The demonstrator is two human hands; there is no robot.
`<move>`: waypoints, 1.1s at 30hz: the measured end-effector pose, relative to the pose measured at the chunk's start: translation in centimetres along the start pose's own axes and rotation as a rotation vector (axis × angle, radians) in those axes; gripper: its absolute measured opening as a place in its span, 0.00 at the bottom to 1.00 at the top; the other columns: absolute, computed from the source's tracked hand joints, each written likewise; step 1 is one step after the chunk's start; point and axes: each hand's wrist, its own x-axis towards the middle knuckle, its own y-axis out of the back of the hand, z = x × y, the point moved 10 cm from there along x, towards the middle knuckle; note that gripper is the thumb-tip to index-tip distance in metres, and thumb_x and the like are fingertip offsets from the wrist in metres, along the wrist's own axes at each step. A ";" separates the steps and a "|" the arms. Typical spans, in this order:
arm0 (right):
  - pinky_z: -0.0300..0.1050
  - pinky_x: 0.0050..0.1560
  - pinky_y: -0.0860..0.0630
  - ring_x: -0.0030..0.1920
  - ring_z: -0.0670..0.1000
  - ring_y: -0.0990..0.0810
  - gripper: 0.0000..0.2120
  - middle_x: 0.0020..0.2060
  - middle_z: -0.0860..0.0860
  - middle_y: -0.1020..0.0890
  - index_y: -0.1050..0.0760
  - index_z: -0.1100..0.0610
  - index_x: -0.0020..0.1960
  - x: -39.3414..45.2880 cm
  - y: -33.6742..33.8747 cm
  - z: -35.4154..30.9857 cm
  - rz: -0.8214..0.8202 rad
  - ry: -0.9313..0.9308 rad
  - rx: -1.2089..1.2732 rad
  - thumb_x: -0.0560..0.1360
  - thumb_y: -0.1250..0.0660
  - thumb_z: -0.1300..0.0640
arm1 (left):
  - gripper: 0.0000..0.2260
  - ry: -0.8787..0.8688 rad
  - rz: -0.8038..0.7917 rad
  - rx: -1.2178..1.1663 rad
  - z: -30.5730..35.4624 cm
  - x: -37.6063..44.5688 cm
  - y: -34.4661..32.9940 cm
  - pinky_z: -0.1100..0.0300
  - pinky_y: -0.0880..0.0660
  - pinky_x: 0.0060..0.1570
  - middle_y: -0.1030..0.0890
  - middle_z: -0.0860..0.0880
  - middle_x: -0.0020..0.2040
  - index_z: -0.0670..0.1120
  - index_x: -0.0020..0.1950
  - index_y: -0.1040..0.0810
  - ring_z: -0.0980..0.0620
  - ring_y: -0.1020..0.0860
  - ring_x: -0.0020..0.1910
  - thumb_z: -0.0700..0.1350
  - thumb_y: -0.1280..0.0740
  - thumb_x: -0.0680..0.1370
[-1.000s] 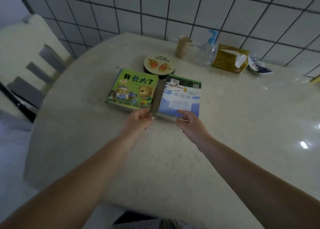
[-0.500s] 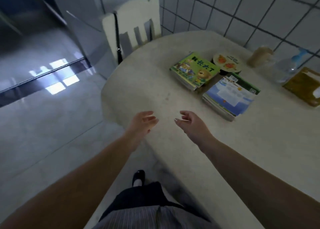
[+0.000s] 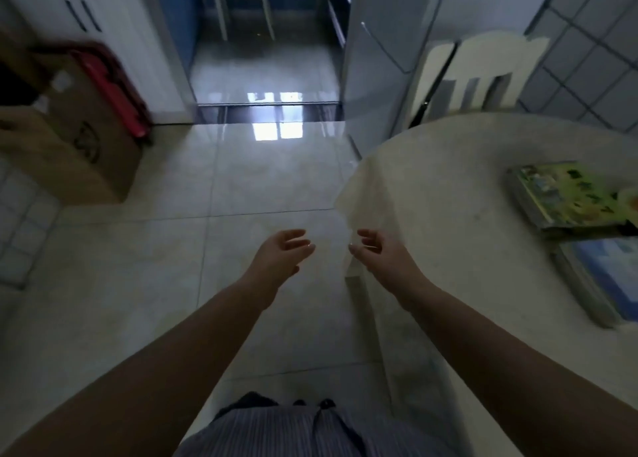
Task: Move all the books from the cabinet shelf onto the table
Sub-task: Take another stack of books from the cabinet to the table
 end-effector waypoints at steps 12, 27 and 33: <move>0.44 0.59 0.27 0.57 0.48 0.26 0.22 0.64 0.54 0.26 0.31 0.54 0.67 -4.6 -25.0 -10.6 -0.374 0.199 -0.189 0.76 0.34 0.50 | 0.16 -0.013 0.387 -0.240 -7.3 -10.7 25.2 0.52 0.28 0.58 0.21 0.47 0.59 0.48 0.62 0.27 0.50 0.24 0.59 0.41 0.31 0.75; 0.47 0.60 0.27 0.60 0.50 0.26 0.19 0.64 0.53 0.27 0.29 0.52 0.65 -20.0 -58.5 -19.8 -0.798 0.318 -0.289 0.76 0.34 0.52 | 0.17 0.010 0.820 -0.554 -20.4 -31.3 53.2 0.54 0.30 0.58 0.21 0.48 0.56 0.47 0.63 0.27 0.51 0.24 0.57 0.41 0.31 0.75; 0.51 0.63 0.27 0.61 0.50 0.26 0.19 0.65 0.51 0.27 0.29 0.49 0.65 -25.4 -67.4 -22.8 -0.951 0.404 -0.405 0.75 0.35 0.49 | 0.15 0.005 1.003 -0.671 -24.6 -38.1 59.4 0.51 0.29 0.61 0.20 0.48 0.56 0.47 0.62 0.27 0.50 0.23 0.58 0.40 0.32 0.76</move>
